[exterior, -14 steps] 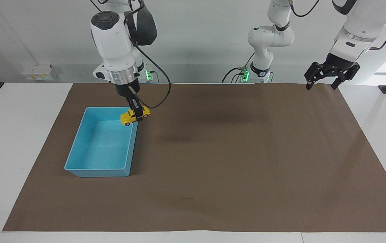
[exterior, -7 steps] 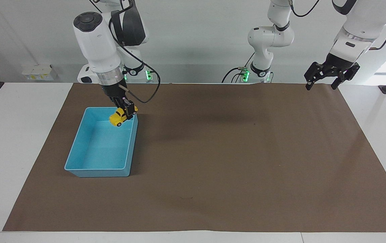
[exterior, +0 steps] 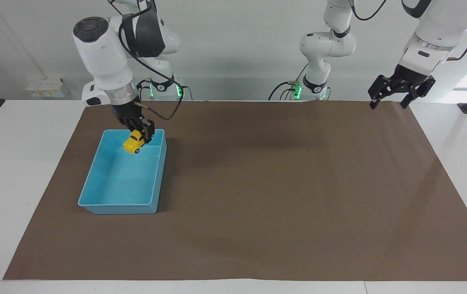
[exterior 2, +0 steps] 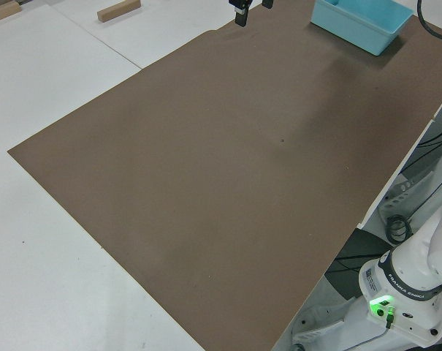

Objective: Wind up and store yellow beetle car
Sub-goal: 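Lift the car over the bin rim with the right gripper, then lower the car into the blue bin and open the right gripper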

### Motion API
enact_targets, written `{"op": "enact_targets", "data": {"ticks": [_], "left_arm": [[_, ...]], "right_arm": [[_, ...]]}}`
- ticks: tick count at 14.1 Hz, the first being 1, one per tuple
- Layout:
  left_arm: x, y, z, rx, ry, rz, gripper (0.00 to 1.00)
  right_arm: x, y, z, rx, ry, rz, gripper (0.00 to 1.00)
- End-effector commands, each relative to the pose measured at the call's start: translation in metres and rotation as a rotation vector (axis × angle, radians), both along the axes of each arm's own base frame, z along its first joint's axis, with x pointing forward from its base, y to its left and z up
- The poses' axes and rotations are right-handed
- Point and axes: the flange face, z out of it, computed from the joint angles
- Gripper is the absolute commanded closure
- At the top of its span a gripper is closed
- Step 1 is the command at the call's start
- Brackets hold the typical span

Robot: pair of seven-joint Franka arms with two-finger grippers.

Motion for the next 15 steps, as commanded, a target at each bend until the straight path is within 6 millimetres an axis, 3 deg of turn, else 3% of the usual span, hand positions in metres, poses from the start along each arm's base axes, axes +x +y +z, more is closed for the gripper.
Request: {"op": "enact_targets", "data": {"ticks": [1, 6, 15], "left_arm": [[-0.011, 0.002, -0.001, -0.014, 0.015, 0.006, 0.00], [-0.011, 0.002, -0.001, -0.014, 0.012, 0.004, 0.00], [-0.001, 0.002, 0.006, -0.018, -0.068, 0.002, 0.00]], "right_arm": [[-0.009, -0.020, 0.003, -0.001, 0.014, 0.131, 1.00], [-0.017, -0.030, -0.006, -0.026, 0.027, 0.272, 1.00], [-0.023, -0.036, -0.111, -0.026, -0.007, 0.271, 1.00]]}}
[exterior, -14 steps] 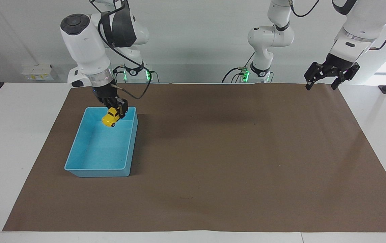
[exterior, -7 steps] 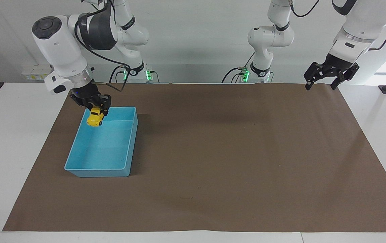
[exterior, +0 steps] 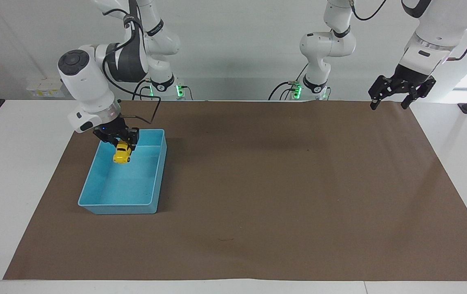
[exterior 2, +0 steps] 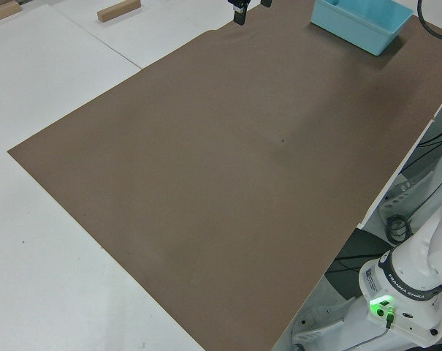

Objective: Wind up and store yellow beetle car
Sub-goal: 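Lower the car into the blue bin and open the right gripper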

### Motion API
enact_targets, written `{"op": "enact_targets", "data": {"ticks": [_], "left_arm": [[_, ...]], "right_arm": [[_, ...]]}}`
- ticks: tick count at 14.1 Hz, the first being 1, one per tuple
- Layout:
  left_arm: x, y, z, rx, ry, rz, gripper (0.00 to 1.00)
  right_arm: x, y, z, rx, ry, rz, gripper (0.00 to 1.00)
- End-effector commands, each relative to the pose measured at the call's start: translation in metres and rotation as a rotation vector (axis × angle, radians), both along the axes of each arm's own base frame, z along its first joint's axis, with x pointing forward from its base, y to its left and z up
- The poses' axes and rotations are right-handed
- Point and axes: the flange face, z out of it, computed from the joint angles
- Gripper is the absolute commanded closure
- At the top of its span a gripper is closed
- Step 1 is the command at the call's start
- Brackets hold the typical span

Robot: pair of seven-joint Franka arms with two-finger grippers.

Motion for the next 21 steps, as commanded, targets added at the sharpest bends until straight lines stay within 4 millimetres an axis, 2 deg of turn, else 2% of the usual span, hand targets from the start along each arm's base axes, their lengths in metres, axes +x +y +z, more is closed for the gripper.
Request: {"op": "enact_targets", "data": {"ticks": [1, 7, 13, 16, 21], "left_arm": [[-0.001, 0.001, 0.003, -0.017, -0.054, 0.001, 0.00], [0.001, 0.002, 0.003, -0.017, -0.062, 0.003, 0.00], [-0.005, 0.003, 0.001, -0.014, -0.025, -0.004, 0.00], [-0.009, 0.003, -0.001, -0.011, 0.005, -0.034, 0.00], [-0.009, 0.003, 0.000, -0.011, 0.005, -0.026, 0.00]], "right_arm": [[-0.009, -0.006, -0.018, -0.011, -0.029, 0.024, 1.00], [-0.012, -0.015, -0.059, -0.003, -0.045, 0.022, 1.00], [-0.016, -0.015, -0.086, -0.001, -0.061, 0.024, 1.00], [-0.018, -0.025, -0.101, 0.001, -0.072, 0.049, 1.00], [-0.017, -0.027, -0.114, 0.008, -0.070, 0.051, 1.00]]}}
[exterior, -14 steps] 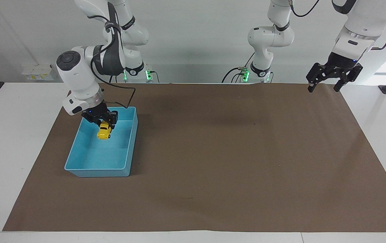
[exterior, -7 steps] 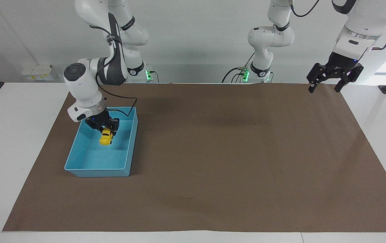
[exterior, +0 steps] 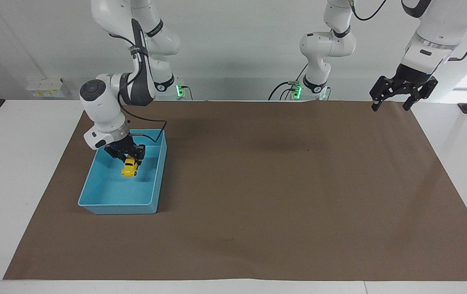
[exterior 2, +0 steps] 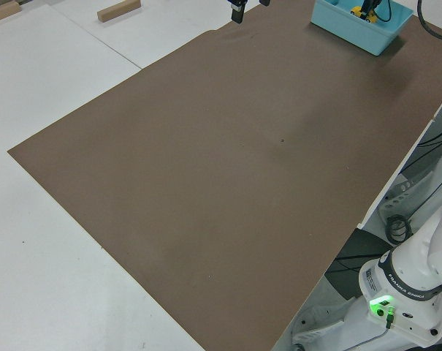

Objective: Wind up and store yellow beetle car
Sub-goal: 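Lower the car into the blue bin and open the right gripper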

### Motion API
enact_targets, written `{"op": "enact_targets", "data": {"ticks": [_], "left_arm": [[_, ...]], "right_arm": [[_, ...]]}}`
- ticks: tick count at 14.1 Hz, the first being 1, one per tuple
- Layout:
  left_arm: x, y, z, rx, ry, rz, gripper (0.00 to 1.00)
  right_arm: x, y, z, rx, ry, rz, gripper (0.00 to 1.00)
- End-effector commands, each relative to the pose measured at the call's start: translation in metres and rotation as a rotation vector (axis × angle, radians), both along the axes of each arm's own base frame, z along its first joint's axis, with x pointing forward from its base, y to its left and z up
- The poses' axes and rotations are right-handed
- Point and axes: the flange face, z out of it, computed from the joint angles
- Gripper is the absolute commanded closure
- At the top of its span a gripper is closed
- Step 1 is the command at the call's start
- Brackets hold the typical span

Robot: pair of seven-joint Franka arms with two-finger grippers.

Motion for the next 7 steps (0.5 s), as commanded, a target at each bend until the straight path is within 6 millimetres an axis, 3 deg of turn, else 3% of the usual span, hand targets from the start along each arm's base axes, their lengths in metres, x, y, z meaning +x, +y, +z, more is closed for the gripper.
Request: {"op": "enact_targets", "data": {"ticks": [1, 7], "left_arm": [[-0.010, 0.003, 0.000, -0.012, 0.012, -0.003, 0.00], [-0.011, 0.003, 0.002, -0.011, 0.016, -0.006, 0.00]], "right_arm": [[-0.001, -0.004, -0.004, 0.002, -0.014, 0.022, 1.00], [0.001, -0.003, -0.036, 0.009, -0.016, 0.035, 1.00]]}}
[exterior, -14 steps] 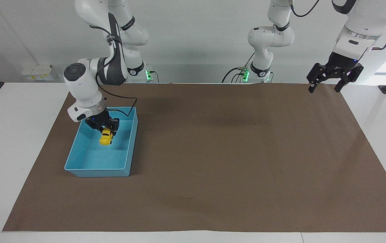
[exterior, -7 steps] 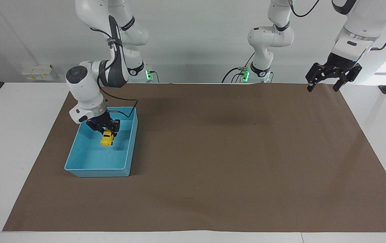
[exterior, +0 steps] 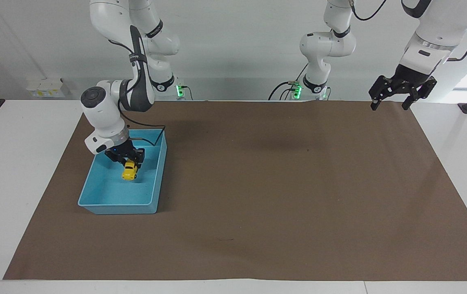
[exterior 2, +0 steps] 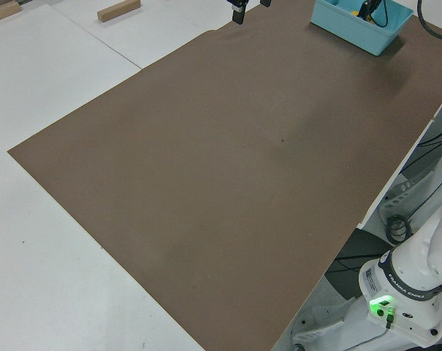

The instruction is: Wind up and store yellow beetle car

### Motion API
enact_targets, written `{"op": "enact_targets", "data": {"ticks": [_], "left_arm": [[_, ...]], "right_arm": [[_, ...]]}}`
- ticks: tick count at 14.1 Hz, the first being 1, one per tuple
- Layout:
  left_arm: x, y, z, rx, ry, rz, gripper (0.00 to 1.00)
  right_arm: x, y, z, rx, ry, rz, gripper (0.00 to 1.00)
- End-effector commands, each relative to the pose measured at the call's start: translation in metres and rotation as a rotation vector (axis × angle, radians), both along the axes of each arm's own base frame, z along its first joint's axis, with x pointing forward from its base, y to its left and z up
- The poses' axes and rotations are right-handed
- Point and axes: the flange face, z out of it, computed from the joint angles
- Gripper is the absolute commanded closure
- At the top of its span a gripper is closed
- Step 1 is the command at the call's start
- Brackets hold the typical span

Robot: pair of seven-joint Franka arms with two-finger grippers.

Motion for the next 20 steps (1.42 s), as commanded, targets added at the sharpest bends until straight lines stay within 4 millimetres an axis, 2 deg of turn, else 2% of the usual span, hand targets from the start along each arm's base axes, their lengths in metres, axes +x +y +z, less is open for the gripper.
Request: {"op": "enact_targets", "data": {"ticks": [1, 2, 3, 4, 5, 8, 13, 15, 20], "left_arm": [[-0.010, 0.002, 0.003, -0.014, 0.008, -0.004, 0.00], [-0.010, 0.002, 0.003, -0.014, 0.008, -0.006, 0.00], [-0.010, 0.003, 0.002, -0.014, 0.009, -0.004, 0.00], [-0.010, 0.002, 0.003, -0.014, 0.008, -0.006, 0.00], [-0.010, 0.003, 0.003, -0.012, 0.007, -0.006, 0.00], [-0.010, 0.003, 0.003, -0.014, 0.008, -0.004, 0.00], [-0.010, 0.003, 0.003, -0.012, 0.007, -0.006, 0.00], [-0.009, 0.003, 0.002, -0.012, 0.007, -0.006, 0.00], [-0.009, 0.003, 0.002, -0.012, 0.009, -0.004, 0.00]], "right_arm": [[-0.001, -0.002, -0.007, 0.004, -0.013, 0.028, 1.00], [-0.001, -0.001, -0.007, 0.004, -0.013, 0.029, 0.92], [-0.001, 0.000, -0.009, 0.005, -0.010, 0.022, 0.68], [-0.001, -0.001, -0.008, 0.005, -0.008, 0.020, 0.08], [-0.001, -0.001, -0.007, 0.004, -0.007, 0.025, 0.00], [0.003, 0.003, 0.000, 0.004, -0.017, 0.025, 0.00], [0.013, 0.004, 0.030, 0.003, 0.001, 0.024, 0.00], [0.016, 0.012, 0.040, 0.003, 0.003, 0.032, 0.00], [0.037, 0.011, 0.094, -0.007, 0.039, -0.026, 0.00]]}}
